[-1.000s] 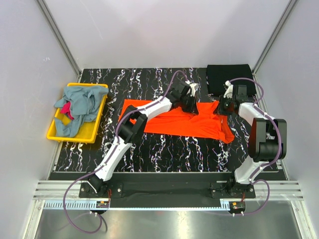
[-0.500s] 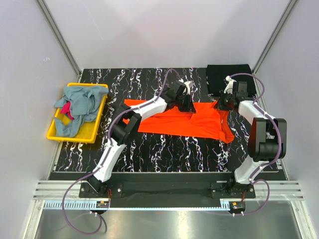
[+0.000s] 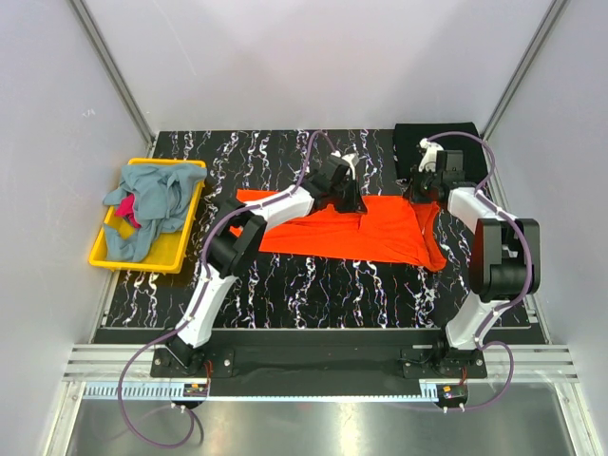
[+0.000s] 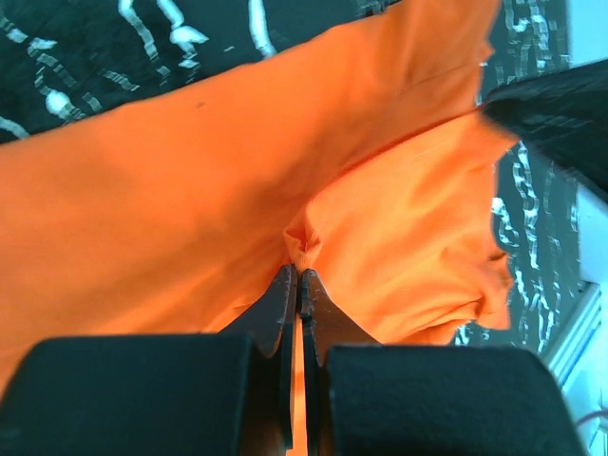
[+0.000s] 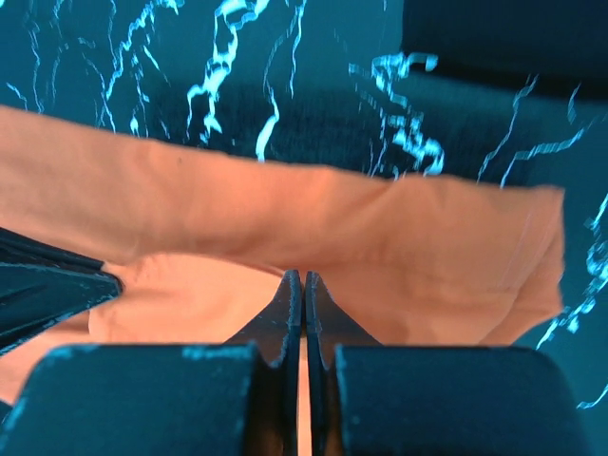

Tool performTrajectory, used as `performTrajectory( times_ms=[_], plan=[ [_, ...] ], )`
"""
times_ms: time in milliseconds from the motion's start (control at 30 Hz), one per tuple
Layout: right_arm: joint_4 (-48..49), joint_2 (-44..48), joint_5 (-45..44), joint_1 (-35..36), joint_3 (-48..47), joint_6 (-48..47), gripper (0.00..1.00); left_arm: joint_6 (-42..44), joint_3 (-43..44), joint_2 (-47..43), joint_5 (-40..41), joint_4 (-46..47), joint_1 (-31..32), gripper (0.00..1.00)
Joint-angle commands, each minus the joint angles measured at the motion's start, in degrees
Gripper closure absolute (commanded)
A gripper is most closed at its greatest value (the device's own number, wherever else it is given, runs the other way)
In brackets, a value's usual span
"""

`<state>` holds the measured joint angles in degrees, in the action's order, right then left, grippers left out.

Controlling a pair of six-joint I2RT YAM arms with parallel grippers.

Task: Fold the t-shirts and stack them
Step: Fold the tshirt

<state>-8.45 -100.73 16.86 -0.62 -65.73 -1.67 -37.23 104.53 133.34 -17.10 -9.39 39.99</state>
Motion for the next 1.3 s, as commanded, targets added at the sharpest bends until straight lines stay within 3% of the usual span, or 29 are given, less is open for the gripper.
performTrajectory(
  times_ms=[0, 833, 1267],
  plan=[
    [3.35, -0.7, -0.6, 0.27, -3.26, -3.16, 1.0, -0.82, -0.91, -4.23, 3.48, 2.62, -0.44, 1.0],
    [6.69, -4.91, -3.41, 4.05, -5.98, -16.43, 1.0, -3.46, -4.77, -5.11, 5.33, 3.85, -0.44, 1.0],
    [12.22, -4.57, -3.06, 4.23, -2.38, -18.28, 1.0, -4.78, -6.97, -5.9, 6.55, 4.38, -0.44, 1.0]
  ],
)
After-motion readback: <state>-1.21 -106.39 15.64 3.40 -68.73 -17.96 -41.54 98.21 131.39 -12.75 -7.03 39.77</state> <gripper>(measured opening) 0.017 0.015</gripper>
